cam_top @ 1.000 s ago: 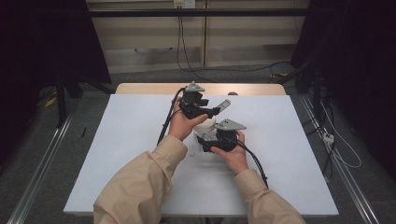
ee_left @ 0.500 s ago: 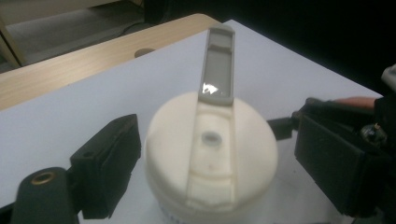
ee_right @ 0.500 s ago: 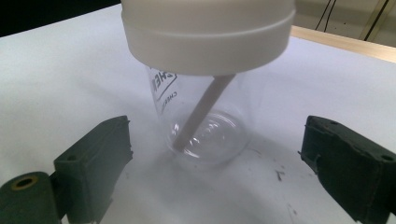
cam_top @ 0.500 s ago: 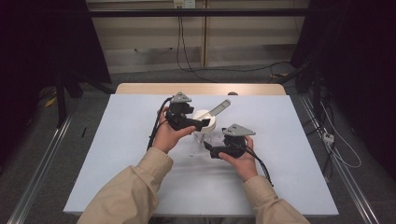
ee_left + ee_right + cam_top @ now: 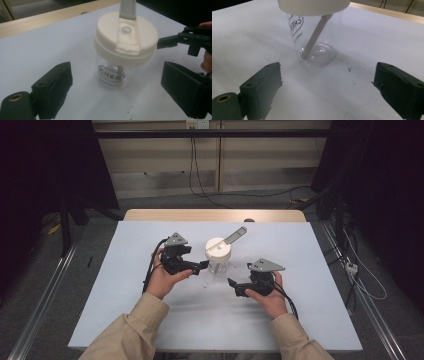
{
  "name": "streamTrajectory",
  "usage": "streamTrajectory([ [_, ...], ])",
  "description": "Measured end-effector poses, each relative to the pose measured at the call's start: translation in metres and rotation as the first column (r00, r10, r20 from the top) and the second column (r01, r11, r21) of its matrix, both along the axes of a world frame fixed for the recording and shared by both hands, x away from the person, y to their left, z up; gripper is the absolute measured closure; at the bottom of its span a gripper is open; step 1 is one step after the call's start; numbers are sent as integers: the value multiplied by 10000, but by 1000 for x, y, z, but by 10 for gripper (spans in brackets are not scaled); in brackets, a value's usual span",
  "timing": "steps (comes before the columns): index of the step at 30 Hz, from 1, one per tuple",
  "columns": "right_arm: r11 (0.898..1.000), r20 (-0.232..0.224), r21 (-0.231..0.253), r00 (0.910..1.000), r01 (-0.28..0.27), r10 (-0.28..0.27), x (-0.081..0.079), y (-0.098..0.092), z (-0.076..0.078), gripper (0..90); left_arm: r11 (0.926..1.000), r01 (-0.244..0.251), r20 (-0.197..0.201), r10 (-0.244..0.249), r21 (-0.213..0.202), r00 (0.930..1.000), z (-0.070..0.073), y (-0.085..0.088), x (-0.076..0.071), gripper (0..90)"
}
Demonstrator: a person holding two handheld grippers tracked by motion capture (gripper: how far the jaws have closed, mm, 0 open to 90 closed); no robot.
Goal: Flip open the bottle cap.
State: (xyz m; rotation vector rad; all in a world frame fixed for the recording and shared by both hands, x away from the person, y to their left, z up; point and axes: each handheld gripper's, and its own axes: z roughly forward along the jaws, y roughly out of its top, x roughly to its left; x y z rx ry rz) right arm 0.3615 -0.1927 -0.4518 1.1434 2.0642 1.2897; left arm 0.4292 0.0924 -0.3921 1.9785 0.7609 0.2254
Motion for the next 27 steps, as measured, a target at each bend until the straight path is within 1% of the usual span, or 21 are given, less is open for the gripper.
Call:
streamTrajectory([
  [1, 10000, -29, 34, 10000, 11, -11, -2, -2, 0, 82, 10000, 16, 29, -16, 76, 10000, -1, 2, -1, 95],
  [2, 10000, -45, 15, 10000, 36, -36, -3, -3, 0, 81, 10000, 0, 62, 0, 51, 10000, -2, 5, -3, 95],
  [4, 10000, 2, -19, 10000, 62, -62, -7, -6, 2, 82, 9999, -25, 75, 24, 144, 10000, -3, 10, -7, 95],
  [6, 10000, -63, 55, 10000, 23, -23, -11, -9, 4, 81, 9998, -40, 190, 36, 198, 9998, -5, 15, -10, 91],
  [7, 10000, -116, 94, 9999, -31, 32, -13, -11, 4, 80, 9999, -57, 51, 56, 140, 10000, -7, 17, -12, 91],
  [8, 10000, -85, 41, 10000, -45, 45, -15, -12, 5, 81, 9999, -92, 40, 92, 55, 9999, -9, 19, -14, 90],
  [9, 10000, -39, -9, 10000, -52, 52, -18, -14, 5, 84, 9999, -95, 40, 95, 95, 9999, -10, 21, -16, 90],
  [11, 10000, -67, -34, 10000, -32, 31, -22, -18, 4, 82, 10000, -92, -44, 93, 30, 9999, -14, 25, -19, 88],
  [12, 9999, -47, -98, 10000, -34, 33, -24, -20, 4, 80, 9999, -86, 32, 86, 68, 10000, -15, 26, -21, 88],
  [13, 9998, -37, -176, 10000, -39, 38, -27, -21, 4, 78, 9999, -71, 19, 71, 102, 10000, -16, 27, -23, 88],
  [14, 9998, -45, -171, 10000, -66, 65, -29, -23, 3, 77, 9998, 9, 149, -12, 212, 9999, -17, 29, -24, 86],
  [16, 10000, -91, -92, 10000, -19, 18, -34, -26, 3, 75, 9999, -30, 144, 27, 151, 9999, -20, 32, -27, 83],
  [19, 9999, 17, 77, 9999, 133, -134, -39, -33, 3, 76, 9997, -10, 363, 1, 254, 9993, -23, 38, -33, 70],
  [20, 9998, 53, 117, 9998, 174, -174, -40, -35, 3, 76, 9999, -57, 301, 52, 163, 9995, -25, 40, -36, 67],
  [21, 9996, 54, 207, 9998, 204, -205, -41, -37, 3, 75, 9999, 19, 334, -24, 146, 9994, -26, 43, -37, 63],
  [22, 9995, 45, 257, 9998, 188, -189, -43, -38, 2, 72, 9999, 26, 283, -29, 106, 9996, -27, 45, -39, 60],
  [23, 9995, 64, 236, 9998, 188, -190, -44, -39, 2, 70, 10000, -47, 272, 46, 17, 9996, -29, 48, -41, 59],
  [24, 9996, 85, 226, 9998, 190, -192, -45, -39, 2, 70, 10000, -41, 200, 41, 25, 9998, -30, 51, -42, 56],
  [26, 9996, 137, 238, 9998, 139, -142, -49, -41, 3, 70, 10000, -13, 192, 14, -10, 9998, -34, 58, -42, 55],
  [27, 9995, 177, 268, 9997, 177, -182, -50, -42, 3, 71, 9999, -130, 166, 129, 42, 9998, -35, 61, -42, 55],
])
